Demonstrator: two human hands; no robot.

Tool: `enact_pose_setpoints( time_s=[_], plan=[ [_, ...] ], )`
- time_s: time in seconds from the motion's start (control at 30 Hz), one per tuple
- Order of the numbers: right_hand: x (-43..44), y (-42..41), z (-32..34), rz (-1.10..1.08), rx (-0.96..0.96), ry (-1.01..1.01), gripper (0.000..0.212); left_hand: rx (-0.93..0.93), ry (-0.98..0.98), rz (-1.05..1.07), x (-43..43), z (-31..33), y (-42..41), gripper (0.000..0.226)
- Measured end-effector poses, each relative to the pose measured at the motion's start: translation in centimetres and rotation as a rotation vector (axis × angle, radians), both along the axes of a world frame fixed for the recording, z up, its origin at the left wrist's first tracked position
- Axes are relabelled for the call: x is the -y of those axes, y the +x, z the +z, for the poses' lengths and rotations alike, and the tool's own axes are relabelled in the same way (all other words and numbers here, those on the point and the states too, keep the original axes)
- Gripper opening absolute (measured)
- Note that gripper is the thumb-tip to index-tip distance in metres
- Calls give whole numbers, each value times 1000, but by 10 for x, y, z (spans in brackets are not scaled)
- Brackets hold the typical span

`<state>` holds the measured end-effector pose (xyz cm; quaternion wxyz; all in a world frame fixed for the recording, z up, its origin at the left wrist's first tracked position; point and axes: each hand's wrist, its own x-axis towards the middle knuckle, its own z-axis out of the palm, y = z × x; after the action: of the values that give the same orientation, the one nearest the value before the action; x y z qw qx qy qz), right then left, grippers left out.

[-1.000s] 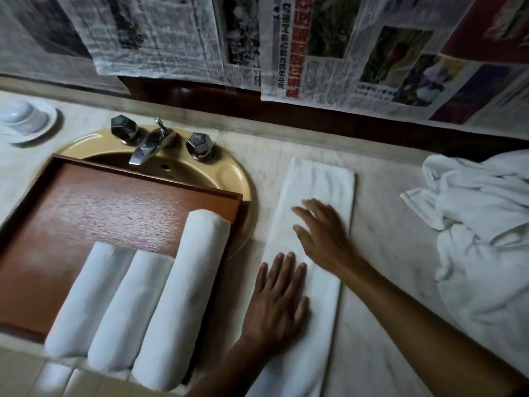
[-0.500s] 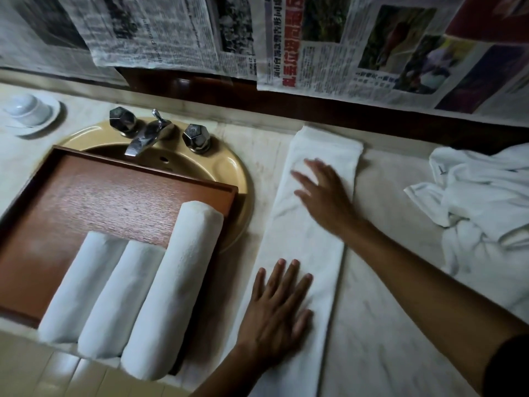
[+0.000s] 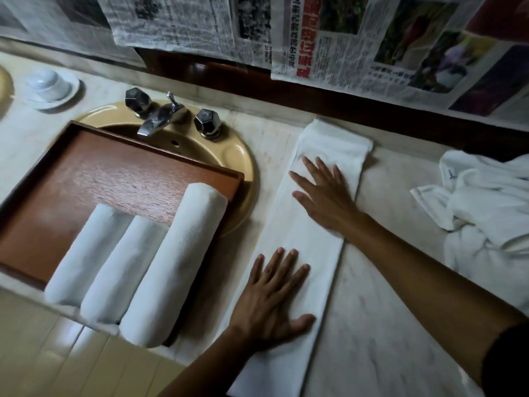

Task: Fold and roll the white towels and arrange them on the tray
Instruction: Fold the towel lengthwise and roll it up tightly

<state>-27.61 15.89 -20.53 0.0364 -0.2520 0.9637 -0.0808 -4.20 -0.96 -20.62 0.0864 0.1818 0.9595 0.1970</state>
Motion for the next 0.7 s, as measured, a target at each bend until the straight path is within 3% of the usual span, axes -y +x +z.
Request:
enact_pose_setpoints(
  time_s=[0.13, 0.37, 0.43, 0.5, 0.57, 0.7],
  plan=[
    [-7, 69, -17, 61, -68, -11, 63, 24, -21, -10, -1, 2, -2, 90],
    [-18, -6, -6, 2, -226, 13, 56, -53, -10, -22, -9, 5, 32, 88],
    [-7, 16, -5, 28, -275, -105, 53, -56, 15, 6, -10, 3, 40, 85],
    [3, 64, -11, 170, -247, -203, 48, -65, 5, 10, -10, 2, 41, 85],
    [-4, 96, -21, 332, -119, -81, 53, -72, 2, 4, -11, 3, 39, 84],
    [-17, 35, -19, 217, -51, 20, 63, -89, 12, 0, -10, 1, 38, 85]
  ],
)
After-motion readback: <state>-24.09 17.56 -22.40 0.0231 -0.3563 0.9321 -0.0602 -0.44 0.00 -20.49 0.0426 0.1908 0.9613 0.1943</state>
